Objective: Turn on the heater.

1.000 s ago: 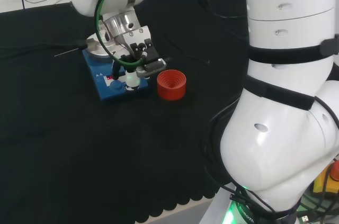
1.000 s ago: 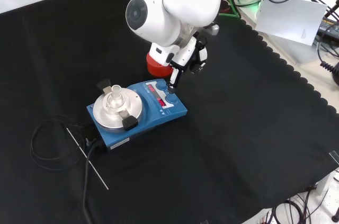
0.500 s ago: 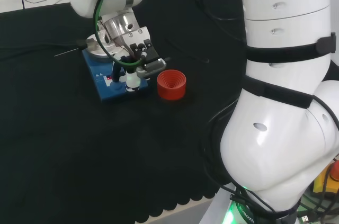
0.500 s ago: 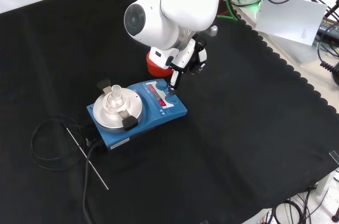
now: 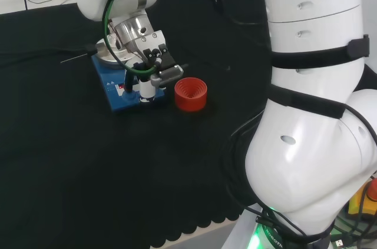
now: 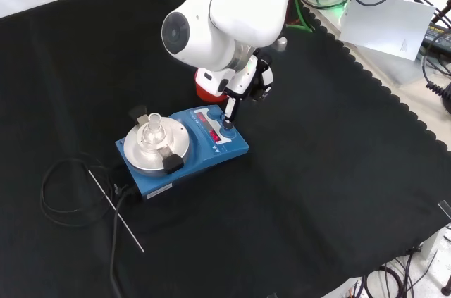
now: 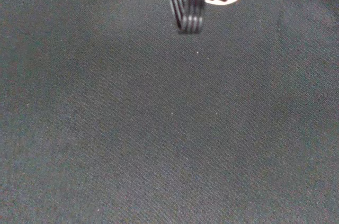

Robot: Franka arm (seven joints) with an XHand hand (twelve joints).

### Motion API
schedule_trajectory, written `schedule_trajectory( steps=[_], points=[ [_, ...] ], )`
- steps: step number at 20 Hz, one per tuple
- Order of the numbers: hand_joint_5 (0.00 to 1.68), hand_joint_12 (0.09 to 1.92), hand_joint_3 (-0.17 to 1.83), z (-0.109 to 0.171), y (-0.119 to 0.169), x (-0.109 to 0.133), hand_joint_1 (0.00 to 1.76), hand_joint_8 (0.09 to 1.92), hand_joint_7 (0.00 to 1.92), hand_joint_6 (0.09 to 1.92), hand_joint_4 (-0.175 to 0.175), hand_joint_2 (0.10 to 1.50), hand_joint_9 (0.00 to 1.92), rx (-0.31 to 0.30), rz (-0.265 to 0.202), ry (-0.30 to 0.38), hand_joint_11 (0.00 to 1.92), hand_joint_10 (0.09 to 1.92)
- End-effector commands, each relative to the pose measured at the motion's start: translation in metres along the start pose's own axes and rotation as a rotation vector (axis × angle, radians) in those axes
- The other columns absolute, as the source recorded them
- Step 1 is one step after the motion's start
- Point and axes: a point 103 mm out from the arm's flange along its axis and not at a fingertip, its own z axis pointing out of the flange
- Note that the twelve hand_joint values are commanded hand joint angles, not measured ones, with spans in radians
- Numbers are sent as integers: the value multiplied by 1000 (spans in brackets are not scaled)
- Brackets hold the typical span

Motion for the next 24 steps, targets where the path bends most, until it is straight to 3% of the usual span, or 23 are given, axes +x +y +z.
schedule_trajectory(
  steps=[1, 12, 24],
  points=[
    [363, 1403, 1097, 3, 4, 0, 1440, 1593, 1552, 87, -34, 646, 1670, 8, 0, -1, 1268, 1574],
    [379, 1406, 1108, 0, 5, -3, 1440, 1593, 1554, 87, -35, 640, 1673, 9, 6, 5, 1271, 1573],
    [386, 1408, 1117, -27, -23, -9, 1440, 1592, 1556, 87, -36, 635, 1678, -55, 17, 20, 1273, 1570]
  ],
)
